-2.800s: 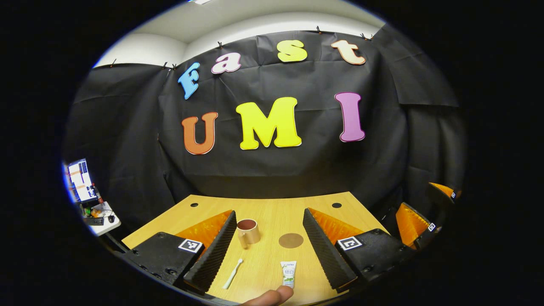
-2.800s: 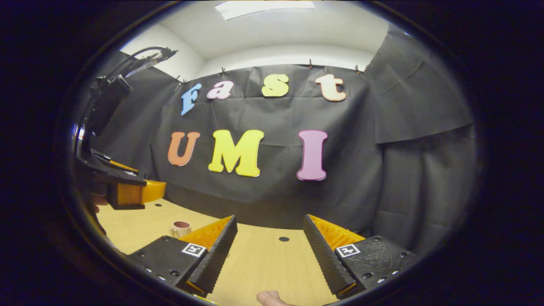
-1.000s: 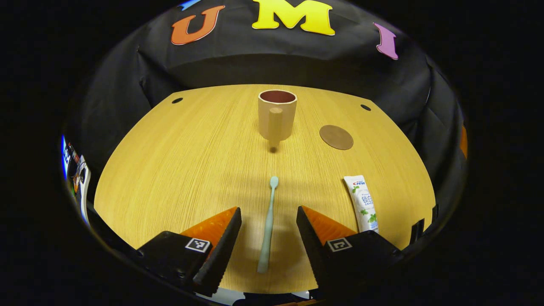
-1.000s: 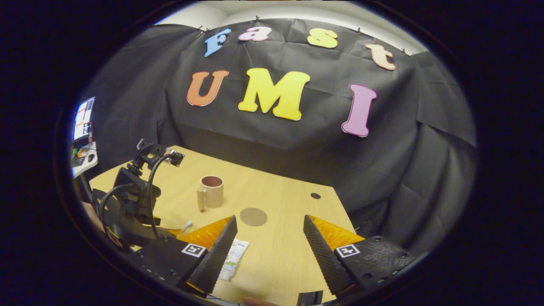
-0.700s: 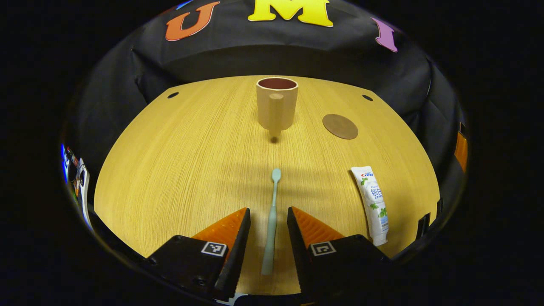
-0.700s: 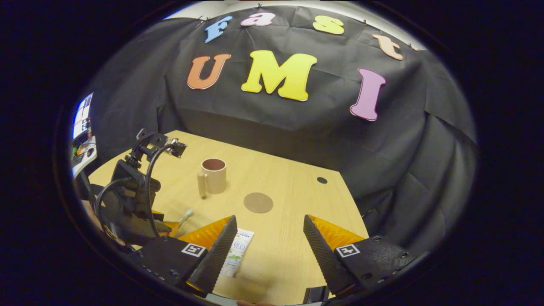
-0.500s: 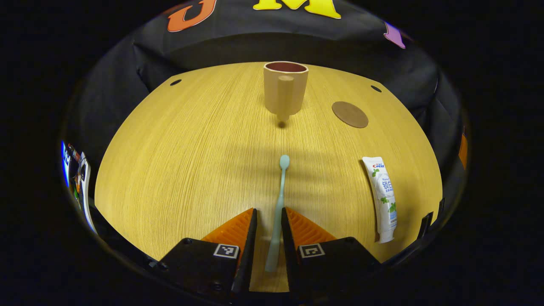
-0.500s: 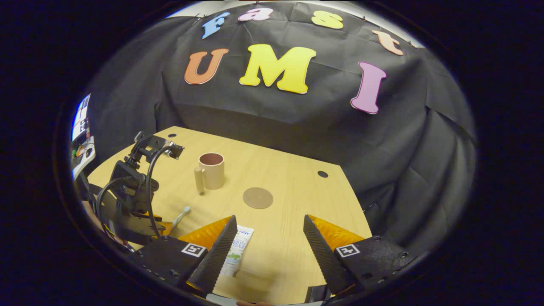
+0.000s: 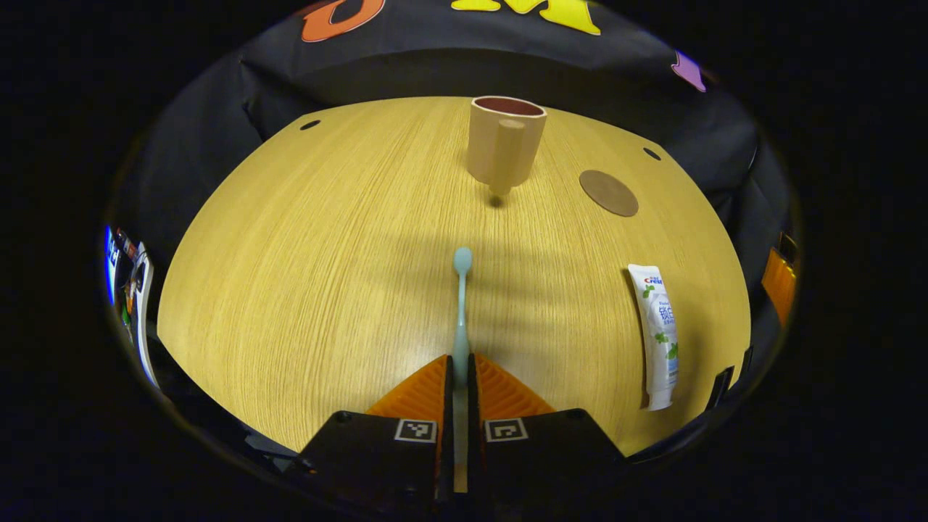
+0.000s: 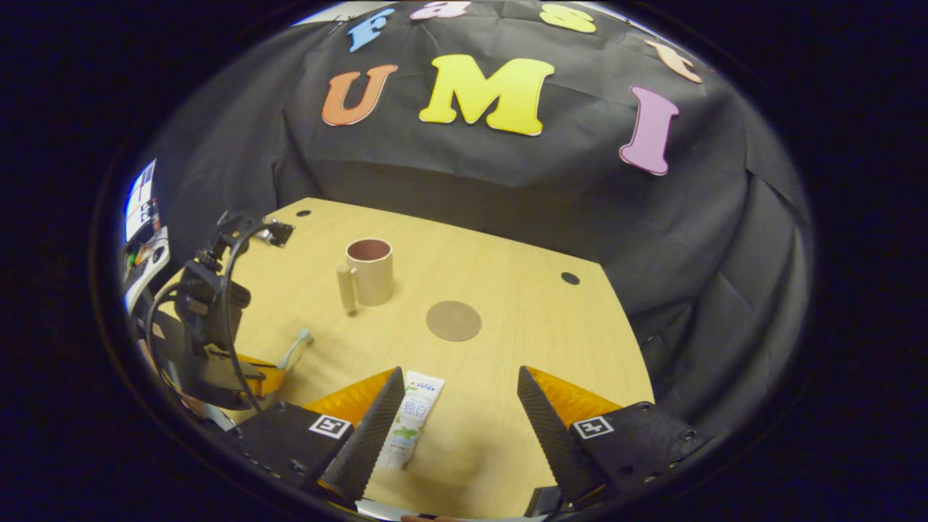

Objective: Put the toothbrush and toothpaste on the desktop into the cup, then pick up the cup and place it on the coaster on the desktop.

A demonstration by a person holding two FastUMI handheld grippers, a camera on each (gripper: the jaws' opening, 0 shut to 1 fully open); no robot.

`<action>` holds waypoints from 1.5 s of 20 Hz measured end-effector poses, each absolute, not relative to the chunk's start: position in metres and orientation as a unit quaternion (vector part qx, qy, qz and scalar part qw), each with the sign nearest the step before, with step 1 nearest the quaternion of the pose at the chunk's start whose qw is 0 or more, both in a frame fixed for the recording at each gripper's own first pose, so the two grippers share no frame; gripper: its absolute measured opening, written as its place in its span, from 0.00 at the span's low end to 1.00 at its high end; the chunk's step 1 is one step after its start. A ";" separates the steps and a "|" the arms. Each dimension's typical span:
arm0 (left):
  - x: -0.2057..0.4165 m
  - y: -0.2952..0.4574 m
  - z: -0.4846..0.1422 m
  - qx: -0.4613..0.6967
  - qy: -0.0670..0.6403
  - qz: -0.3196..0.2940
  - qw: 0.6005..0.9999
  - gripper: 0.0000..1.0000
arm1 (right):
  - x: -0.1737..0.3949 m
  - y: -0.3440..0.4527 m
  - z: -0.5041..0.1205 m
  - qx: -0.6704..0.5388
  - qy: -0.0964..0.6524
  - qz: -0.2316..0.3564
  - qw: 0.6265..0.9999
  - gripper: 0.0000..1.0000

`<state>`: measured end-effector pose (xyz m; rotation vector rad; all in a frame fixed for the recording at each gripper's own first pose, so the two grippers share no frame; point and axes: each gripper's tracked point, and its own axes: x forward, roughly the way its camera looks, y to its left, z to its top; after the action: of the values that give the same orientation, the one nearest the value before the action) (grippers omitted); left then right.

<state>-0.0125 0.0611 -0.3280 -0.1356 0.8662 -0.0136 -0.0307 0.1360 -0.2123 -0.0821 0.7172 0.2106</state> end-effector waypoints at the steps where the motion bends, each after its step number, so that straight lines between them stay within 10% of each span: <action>1: -0.011 0.064 -0.315 -0.067 0.401 -0.008 0.914 0.10 | -0.029 0.139 -0.218 -0.037 0.359 0.106 0.927 0.97; 14: -0.008 0.124 -0.077 -0.035 0.129 0.046 0.990 0.10 | -0.039 0.171 -0.316 -0.016 0.504 0.095 0.858 0.98; 22: -0.020 0.147 0.024 -0.036 0.001 0.074 0.997 0.10 | -0.053 0.183 -0.339 0.000 0.564 0.092 0.821 0.69; 26: -0.018 0.143 0.044 -0.045 -0.018 0.060 0.997 0.10 | -0.063 0.185 -0.345 0.028 0.591 0.093 0.801 0.39; 30: -0.008 0.136 0.036 -0.054 -0.012 0.033 0.998 0.10 | -0.045 0.183 -0.319 0.047 0.546 0.080 0.832 0.23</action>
<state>-0.0079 0.1364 0.0360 -0.1087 -0.0245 0.0660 -0.0455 0.1827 -0.3187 0.0995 1.1581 0.1698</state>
